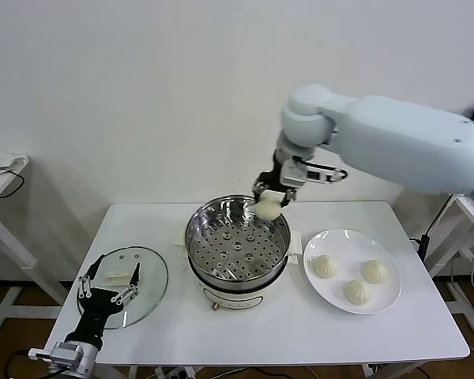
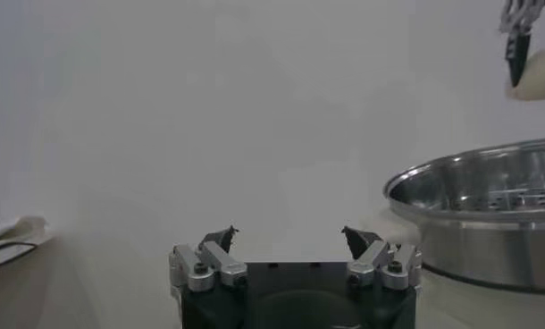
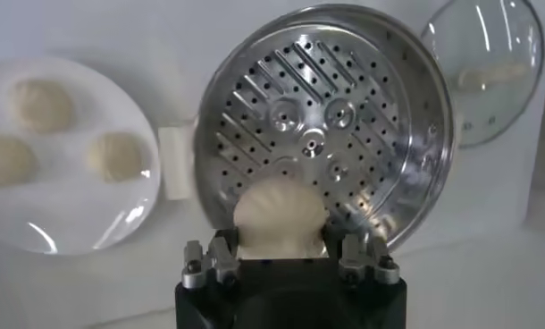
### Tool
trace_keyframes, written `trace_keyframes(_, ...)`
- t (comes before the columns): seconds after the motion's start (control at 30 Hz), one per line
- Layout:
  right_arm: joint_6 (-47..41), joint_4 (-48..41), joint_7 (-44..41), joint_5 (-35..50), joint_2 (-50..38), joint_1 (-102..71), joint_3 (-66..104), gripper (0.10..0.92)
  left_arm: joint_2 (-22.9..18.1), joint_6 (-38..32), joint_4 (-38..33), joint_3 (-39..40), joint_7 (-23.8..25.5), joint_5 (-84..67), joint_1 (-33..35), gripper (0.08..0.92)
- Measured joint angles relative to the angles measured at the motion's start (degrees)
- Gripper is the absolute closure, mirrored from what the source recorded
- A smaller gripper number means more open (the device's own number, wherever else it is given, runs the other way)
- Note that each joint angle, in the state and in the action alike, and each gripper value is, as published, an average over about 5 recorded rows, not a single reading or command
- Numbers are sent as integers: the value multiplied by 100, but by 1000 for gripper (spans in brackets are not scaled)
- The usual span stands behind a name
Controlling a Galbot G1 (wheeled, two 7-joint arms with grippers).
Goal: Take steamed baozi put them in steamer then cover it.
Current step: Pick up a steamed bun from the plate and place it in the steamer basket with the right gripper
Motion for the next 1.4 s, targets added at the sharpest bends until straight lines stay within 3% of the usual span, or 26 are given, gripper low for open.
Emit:
trace_keyframes(0.47, 596, -1598, 197, -731, 1049, -876, 412, 389, 48, -30, 104, -71, 65, -109, -43, 177)
trace_keyframes(0.97, 690, -2236, 277, -1099, 1328, -1366, 628, 386, 29, -48, 123, -58, 74, -128, -33, 177)
trace_keyframes(1.23, 605, -2239, 340, -1051, 1304, -1388, 628, 231, 13, -73, 158, -51, 78, -128, -24, 177)
trace_keyframes(1.4, 458, -2009, 317, -818, 1128, -1225, 648, 203, 6, -73, 121, -43, 77, -128, -7, 177)
